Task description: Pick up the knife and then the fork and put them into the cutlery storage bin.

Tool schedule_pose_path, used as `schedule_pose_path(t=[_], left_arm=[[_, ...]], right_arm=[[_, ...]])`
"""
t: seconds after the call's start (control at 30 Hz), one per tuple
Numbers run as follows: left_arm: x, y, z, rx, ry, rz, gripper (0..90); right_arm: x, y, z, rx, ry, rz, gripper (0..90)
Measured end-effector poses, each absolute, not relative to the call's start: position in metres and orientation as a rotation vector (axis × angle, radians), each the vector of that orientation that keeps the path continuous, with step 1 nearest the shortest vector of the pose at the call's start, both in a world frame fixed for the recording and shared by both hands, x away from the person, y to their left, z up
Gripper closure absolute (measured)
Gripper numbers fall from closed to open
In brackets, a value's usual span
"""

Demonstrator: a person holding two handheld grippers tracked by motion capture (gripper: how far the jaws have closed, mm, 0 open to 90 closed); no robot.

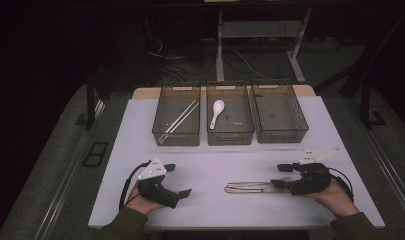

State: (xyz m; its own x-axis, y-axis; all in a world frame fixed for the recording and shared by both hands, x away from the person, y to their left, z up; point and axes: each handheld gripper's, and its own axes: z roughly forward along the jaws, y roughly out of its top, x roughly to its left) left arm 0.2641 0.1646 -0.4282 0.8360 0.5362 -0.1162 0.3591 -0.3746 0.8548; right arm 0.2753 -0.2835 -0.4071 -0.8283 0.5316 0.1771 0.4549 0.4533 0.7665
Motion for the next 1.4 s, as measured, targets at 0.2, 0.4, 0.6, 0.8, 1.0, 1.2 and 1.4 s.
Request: schedule_pose_path(t=[0.2,0.4,0.6,0.8,1.0,1.2,1.4], left_arm=[[0.264,0.163,-0.428,2.003,0.65,0.22,0.0],[0.264,0.161,-0.429,2.008,0.639,0.215,0.0],[0.264,0.161,-0.429,2.011,0.636,0.211,0.0],[0.264,0.159,-0.43,2.021,0.627,0.208,0.0],[0.264,0.159,-0.431,2.021,0.622,0.205,0.0],[0.264,0.159,-0.431,2.022,0.623,0.202,0.0],[0.264,0.158,-0.431,2.029,0.619,0.199,0.0]], right_arm=[[0.286,-0.264,-0.404,0.796,2.686,1.273,42.8],[0.292,-0.244,-0.403,0.703,2.768,1.194,48.5],[0.3,-0.228,-0.405,0.602,2.835,1.111,54.3],[0.302,-0.218,-0.406,0.505,2.908,1.017,58.0],[0.302,-0.213,-0.412,0.463,2.959,0.933,60.9],[0.304,-0.215,-0.414,0.476,2.937,0.89,65.8],[0.307,-0.218,-0.417,0.506,2.94,0.83,68.2]])
